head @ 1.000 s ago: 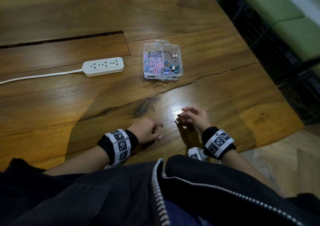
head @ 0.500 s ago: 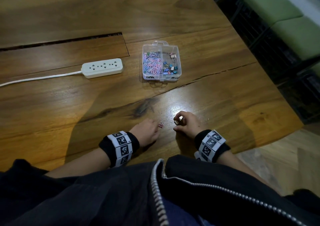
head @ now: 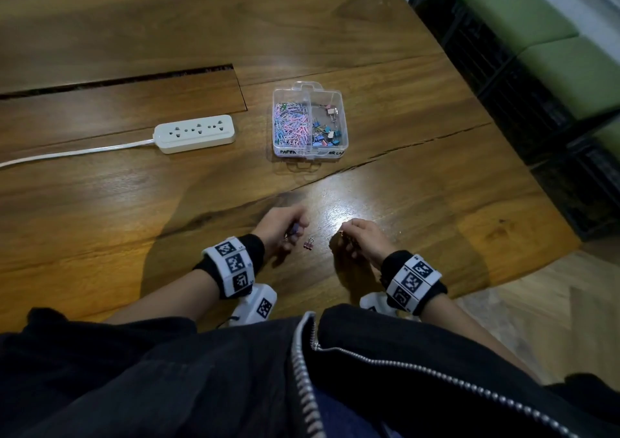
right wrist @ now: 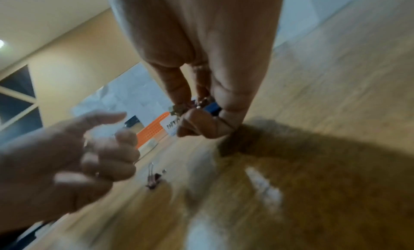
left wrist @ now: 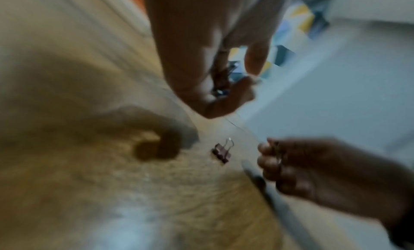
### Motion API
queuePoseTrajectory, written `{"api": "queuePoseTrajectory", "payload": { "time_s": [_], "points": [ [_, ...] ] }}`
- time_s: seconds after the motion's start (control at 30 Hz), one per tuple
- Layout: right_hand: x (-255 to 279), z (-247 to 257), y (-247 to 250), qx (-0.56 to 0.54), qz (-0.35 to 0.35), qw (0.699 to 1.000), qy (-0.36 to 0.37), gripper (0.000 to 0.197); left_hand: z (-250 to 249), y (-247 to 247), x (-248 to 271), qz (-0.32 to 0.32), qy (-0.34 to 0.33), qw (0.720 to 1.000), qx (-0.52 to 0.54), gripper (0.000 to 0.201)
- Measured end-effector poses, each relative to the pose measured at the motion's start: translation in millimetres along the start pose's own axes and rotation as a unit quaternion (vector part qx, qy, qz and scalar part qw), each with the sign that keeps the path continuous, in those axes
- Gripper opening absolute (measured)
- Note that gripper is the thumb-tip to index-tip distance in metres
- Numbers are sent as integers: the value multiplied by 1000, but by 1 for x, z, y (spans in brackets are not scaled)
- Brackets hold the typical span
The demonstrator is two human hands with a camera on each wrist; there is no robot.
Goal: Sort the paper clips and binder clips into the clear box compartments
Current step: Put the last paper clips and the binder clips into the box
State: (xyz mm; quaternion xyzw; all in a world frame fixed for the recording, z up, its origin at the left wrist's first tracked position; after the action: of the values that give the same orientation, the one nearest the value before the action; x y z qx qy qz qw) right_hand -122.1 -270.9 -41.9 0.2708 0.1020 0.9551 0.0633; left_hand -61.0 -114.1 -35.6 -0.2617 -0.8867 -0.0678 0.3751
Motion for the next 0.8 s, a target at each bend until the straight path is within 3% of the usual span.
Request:
{"api": "queuePoseTrajectory", "payload": {
  "time_s": [0.03, 0.1, 0.17, 0.2, 0.3, 0.37, 0.4, 0.47, 0.5, 0.53, 0.6, 0.7, 0.8],
  "points": [
    [0, -1, 0, -41, 5, 999, -16, 24, -2, -2, -2, -36, -28, 990, -133, 27],
    [0, -1, 2, -79, 19, 996, -36, 20, -3, -9, -3, -87, -89, 916, -382, 25],
    [0, 0, 3, -74, 36, 995, -49, 18, 0, -16, -4, -95, -119, 832, -533, 30],
    [-1, 1, 5, -59, 46, 996, -52, 18, 0, -18, -4, -92, -128, 811, -564, 31],
    [-8, 11, 11, -5, 78, 996, -48, 17, -2, -18, -5, -79, -131, 810, -566, 28],
    [-16, 22, 16, 22, 85, 995, -40, 16, -4, -16, -6, -74, -114, 846, -515, 18],
    [-21, 30, 19, 33, 83, 995, -32, 15, -6, -13, -8, -72, -87, 888, -445, 16],
    [-33, 49, 26, 52, 68, 996, -11, 15, -12, -7, -11, -36, 5, 984, -175, 23],
    [-39, 60, 28, 62, 61, 996, -2, 15, -18, -8, -11, -8, 48, 998, -35, 26],
    [-46, 71, 31, 69, 53, 996, 5, 15, -28, -9, -12, 14, 68, 995, 78, 28],
    [-61, 95, 36, 75, 24, 997, 20, 16, -55, -9, -15, 18, 63, 977, 204, 28],
    [-85, 129, 42, 50, -56, 995, 59, 15, -104, -12, -28, -4, 15, 948, 319, 27],
    [-101, 151, 41, -12, -87, 991, 97, 31, -148, -18, -42, 7, -7, 932, 361, 25]
  ]
}}
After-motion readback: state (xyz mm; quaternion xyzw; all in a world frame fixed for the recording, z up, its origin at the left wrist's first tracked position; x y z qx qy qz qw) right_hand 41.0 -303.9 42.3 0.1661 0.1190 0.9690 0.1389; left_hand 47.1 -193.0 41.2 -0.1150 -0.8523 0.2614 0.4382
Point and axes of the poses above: each hand's wrist, its own x-axis away from the middle knuckle, its own y-axis out of the back of the hand, z = x × y, the point moved 4 cm from there along -x, towards the middle knuckle, and after that the axes turned 7 degrees about y, right-handed, at the moved point
